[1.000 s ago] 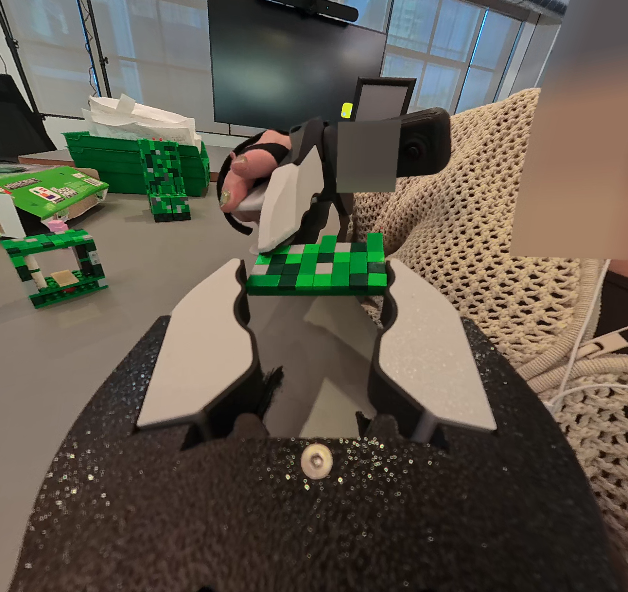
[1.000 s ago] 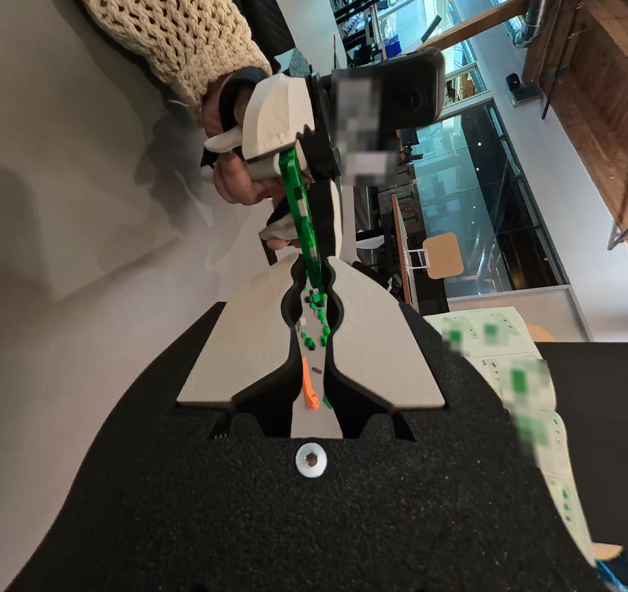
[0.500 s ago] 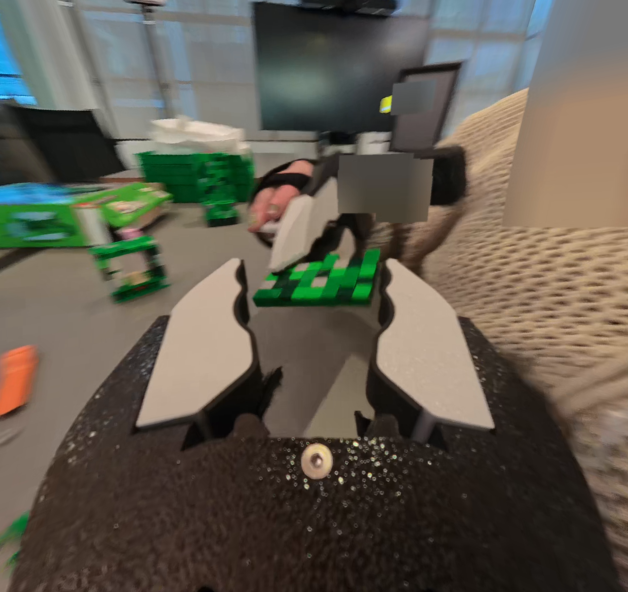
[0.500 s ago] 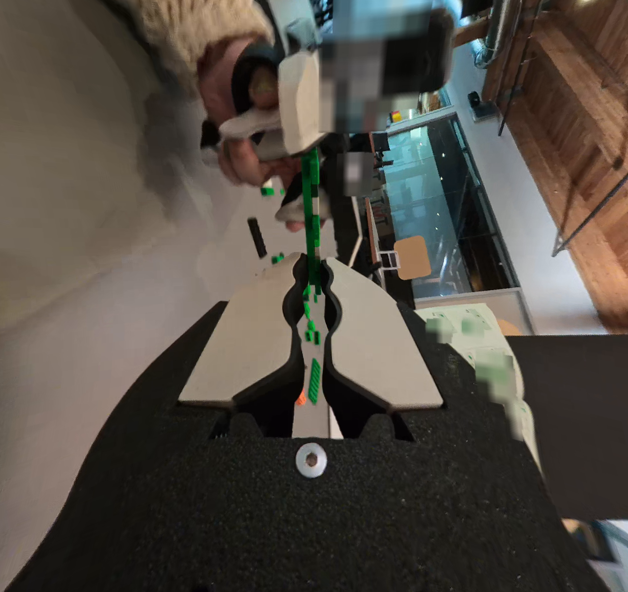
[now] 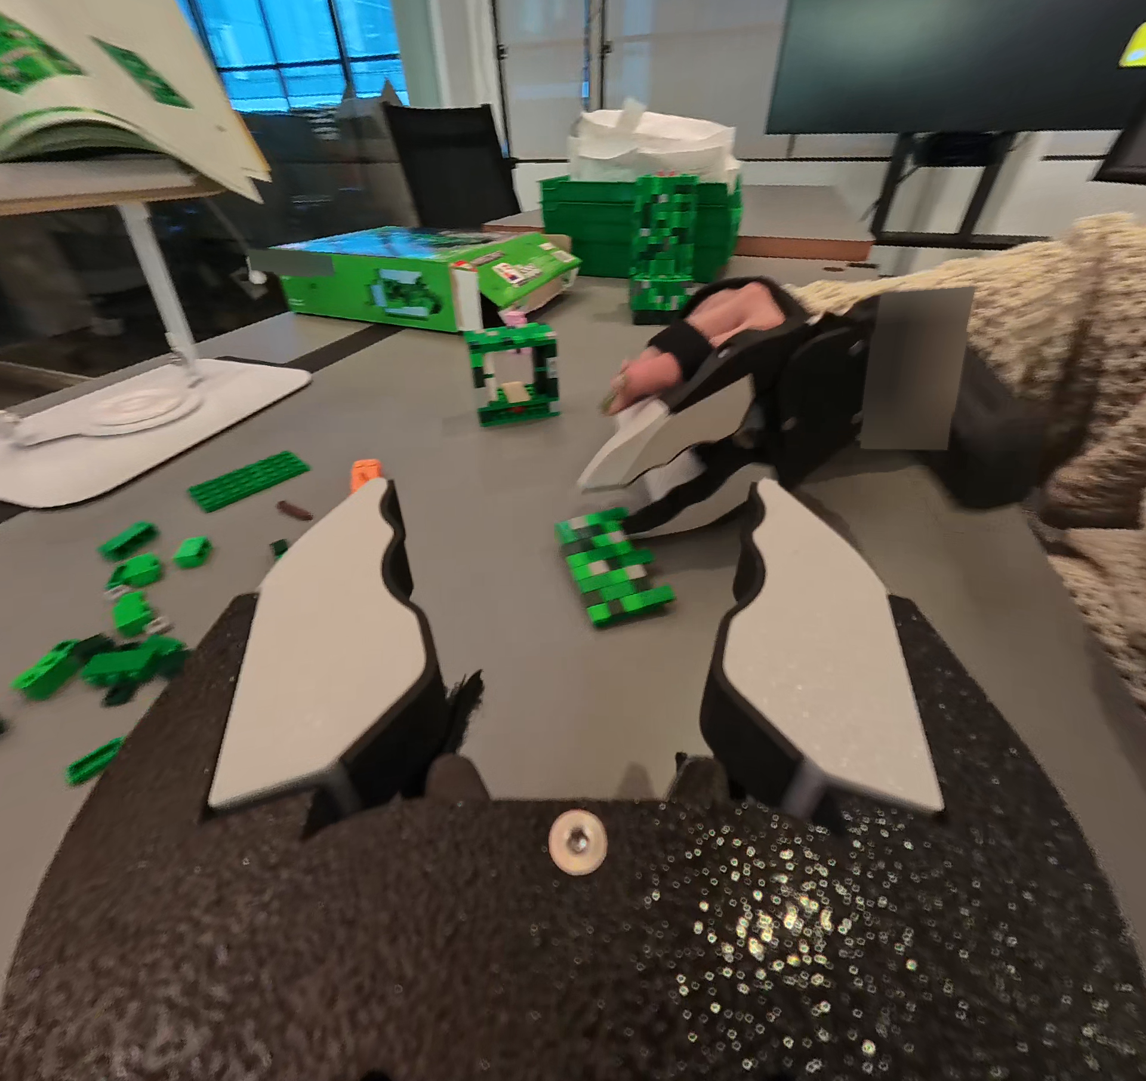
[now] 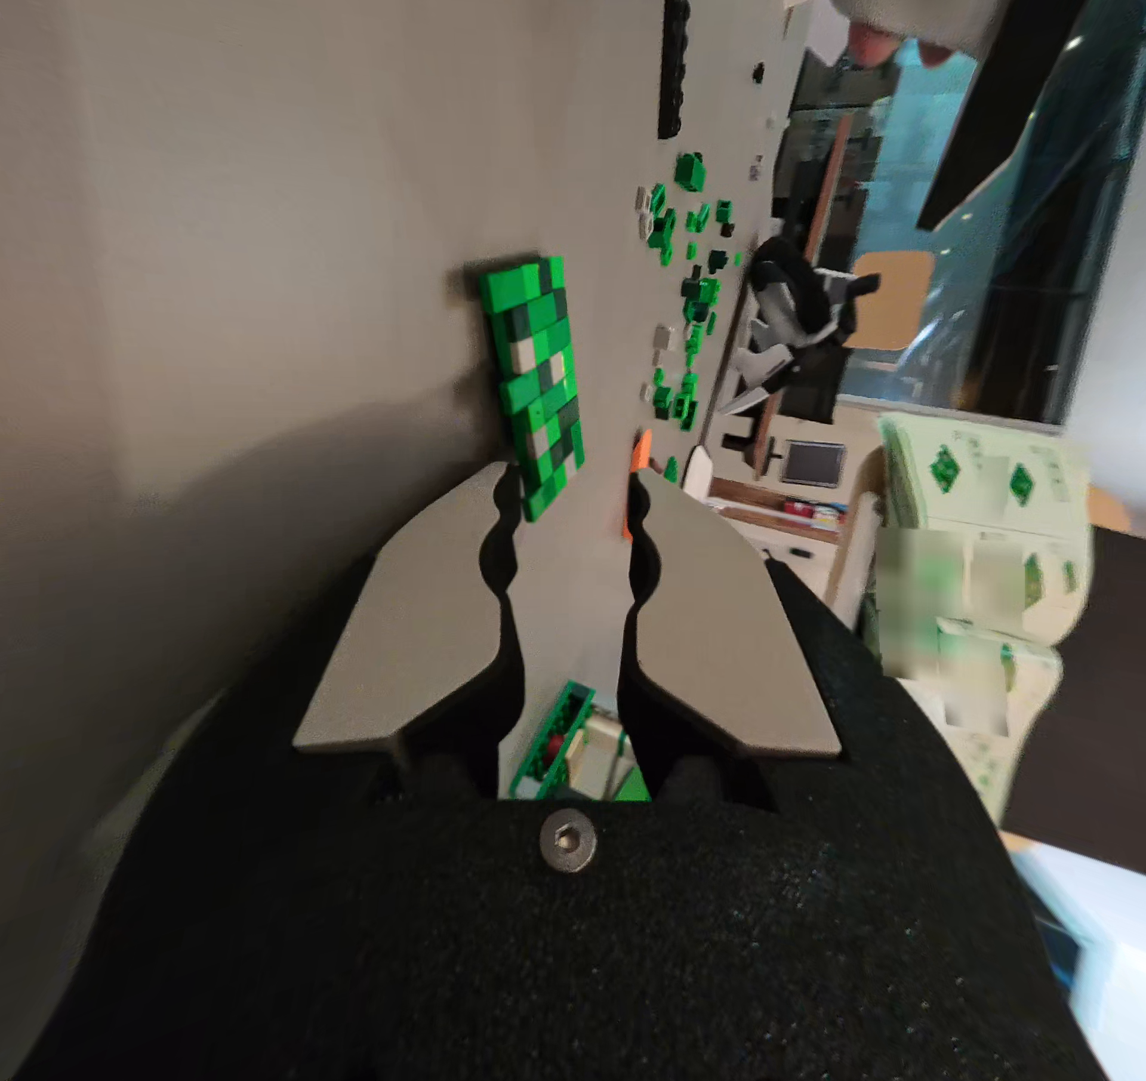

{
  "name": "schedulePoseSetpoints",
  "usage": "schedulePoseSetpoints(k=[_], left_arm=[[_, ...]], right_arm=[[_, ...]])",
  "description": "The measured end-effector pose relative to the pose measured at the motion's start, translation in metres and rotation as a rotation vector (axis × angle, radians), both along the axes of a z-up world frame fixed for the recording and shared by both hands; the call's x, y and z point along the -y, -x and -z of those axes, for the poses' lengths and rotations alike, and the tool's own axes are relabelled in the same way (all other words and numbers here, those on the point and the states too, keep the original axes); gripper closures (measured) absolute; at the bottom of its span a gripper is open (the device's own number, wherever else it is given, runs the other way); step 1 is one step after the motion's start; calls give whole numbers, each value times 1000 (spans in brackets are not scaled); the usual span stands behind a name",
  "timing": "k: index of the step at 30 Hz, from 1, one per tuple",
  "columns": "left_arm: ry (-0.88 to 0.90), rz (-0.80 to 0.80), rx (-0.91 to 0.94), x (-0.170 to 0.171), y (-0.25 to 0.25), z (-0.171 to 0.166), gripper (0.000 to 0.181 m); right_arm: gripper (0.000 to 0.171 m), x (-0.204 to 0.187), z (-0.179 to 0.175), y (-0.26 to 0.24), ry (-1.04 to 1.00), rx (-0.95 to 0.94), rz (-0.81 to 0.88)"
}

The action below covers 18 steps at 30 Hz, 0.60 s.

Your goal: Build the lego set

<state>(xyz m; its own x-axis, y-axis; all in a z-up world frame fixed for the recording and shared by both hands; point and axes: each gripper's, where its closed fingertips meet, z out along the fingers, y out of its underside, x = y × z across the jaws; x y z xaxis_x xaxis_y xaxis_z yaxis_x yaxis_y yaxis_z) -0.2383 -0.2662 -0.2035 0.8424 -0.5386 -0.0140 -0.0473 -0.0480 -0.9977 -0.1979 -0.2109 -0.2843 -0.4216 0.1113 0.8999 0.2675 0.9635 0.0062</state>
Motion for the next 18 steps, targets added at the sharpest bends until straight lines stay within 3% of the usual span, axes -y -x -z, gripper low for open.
schedulePoseSetpoints(k=[4, 10, 15, 18], left_arm=[[-19, -76, -37, -5, 12, 1, 78], [-51, -145, -125, -8, 19, 6, 79], [-177, -246, -243, -6, 26, -6, 83], [-268, -343, -315, -1, 33, -20, 82]], right_arm=[[126, -4, -2, -22, 103, 74, 10], [125, 1, -12, -48, 432, 60, 26], [129, 16, -49, -37, 864, -212, -42], [129, 20, -68, -31, 956, -366, -68]])
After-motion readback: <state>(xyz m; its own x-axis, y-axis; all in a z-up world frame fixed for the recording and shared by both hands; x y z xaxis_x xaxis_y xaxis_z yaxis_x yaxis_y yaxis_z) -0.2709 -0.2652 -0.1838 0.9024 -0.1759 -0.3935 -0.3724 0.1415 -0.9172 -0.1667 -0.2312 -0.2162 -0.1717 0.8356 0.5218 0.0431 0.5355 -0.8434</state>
